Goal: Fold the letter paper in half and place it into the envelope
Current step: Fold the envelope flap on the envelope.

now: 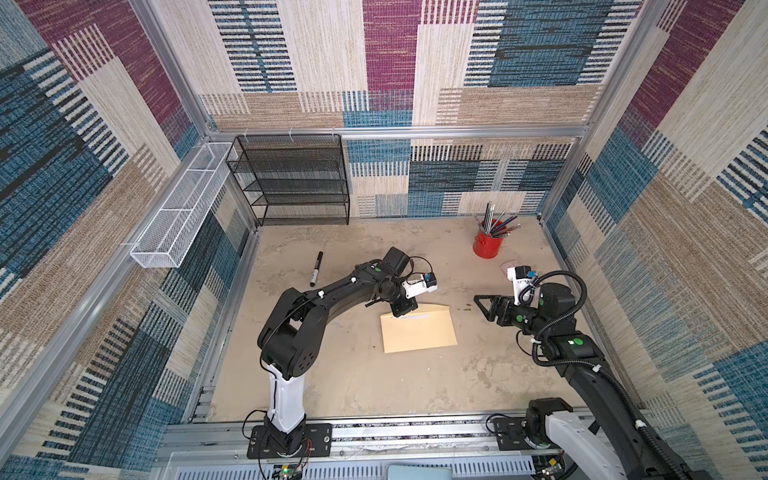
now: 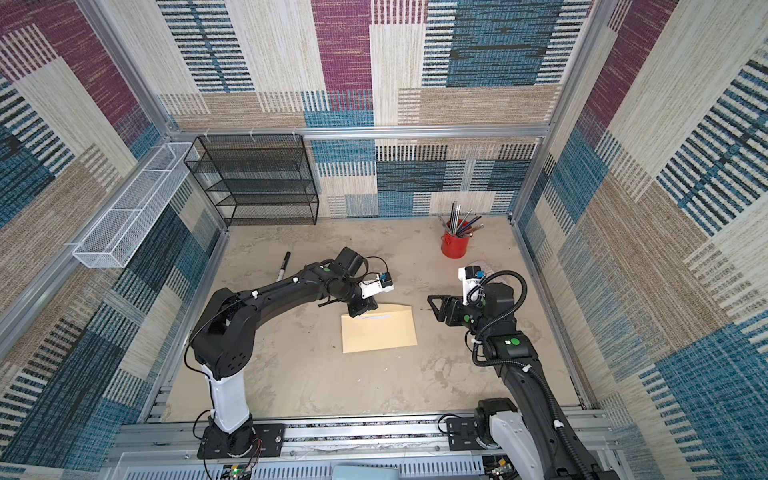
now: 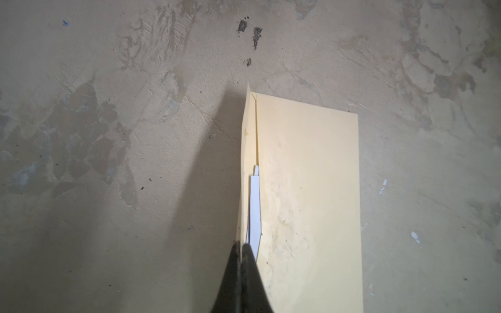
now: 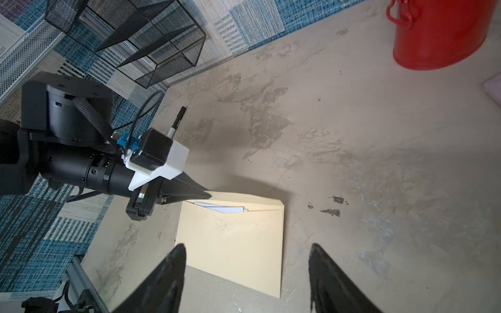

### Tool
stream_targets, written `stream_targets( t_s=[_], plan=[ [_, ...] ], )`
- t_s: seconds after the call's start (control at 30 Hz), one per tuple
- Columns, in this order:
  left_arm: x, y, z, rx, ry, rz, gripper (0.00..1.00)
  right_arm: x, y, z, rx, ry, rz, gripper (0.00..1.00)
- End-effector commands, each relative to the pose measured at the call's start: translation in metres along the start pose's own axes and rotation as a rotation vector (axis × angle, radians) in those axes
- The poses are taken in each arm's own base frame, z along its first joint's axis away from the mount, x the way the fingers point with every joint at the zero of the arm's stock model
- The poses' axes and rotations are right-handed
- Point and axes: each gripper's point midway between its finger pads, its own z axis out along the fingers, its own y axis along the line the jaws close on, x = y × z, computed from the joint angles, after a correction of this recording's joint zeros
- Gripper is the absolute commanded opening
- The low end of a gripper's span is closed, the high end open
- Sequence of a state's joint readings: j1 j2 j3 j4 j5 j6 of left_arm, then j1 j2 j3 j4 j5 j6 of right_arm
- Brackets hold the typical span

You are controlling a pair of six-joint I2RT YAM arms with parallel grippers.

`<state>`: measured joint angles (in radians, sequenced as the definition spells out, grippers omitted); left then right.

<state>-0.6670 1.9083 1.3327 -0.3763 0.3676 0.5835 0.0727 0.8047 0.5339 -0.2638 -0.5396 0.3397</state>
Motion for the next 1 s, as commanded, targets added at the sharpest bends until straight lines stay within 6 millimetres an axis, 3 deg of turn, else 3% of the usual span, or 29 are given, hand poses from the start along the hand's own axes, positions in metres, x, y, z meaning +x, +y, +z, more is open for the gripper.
stream_targets(
  t_s=[0.0,0.17,0.47,0.97],
  plan=[
    [-0.031,0.019,0.001,-0.161,-0.172,0.093,0.00,0.019,-0.001,0.001,-0.023,0.034,0.065,0.71],
    [-0.030,0.018,0.008,-0.231,-0.201,0.124,0.00,0.038,-0.001,0.005,-0.038,0.050,0.109,0.69],
    [-0.038,0.012,0.010,-0.282,-0.217,0.203,0.00,0.056,0.012,0.039,-0.049,0.118,0.121,0.66],
    [-0.030,0.000,0.029,-0.219,-0.180,0.211,0.00,0.071,-0.020,0.081,0.012,0.140,0.207,0.63]
  ],
)
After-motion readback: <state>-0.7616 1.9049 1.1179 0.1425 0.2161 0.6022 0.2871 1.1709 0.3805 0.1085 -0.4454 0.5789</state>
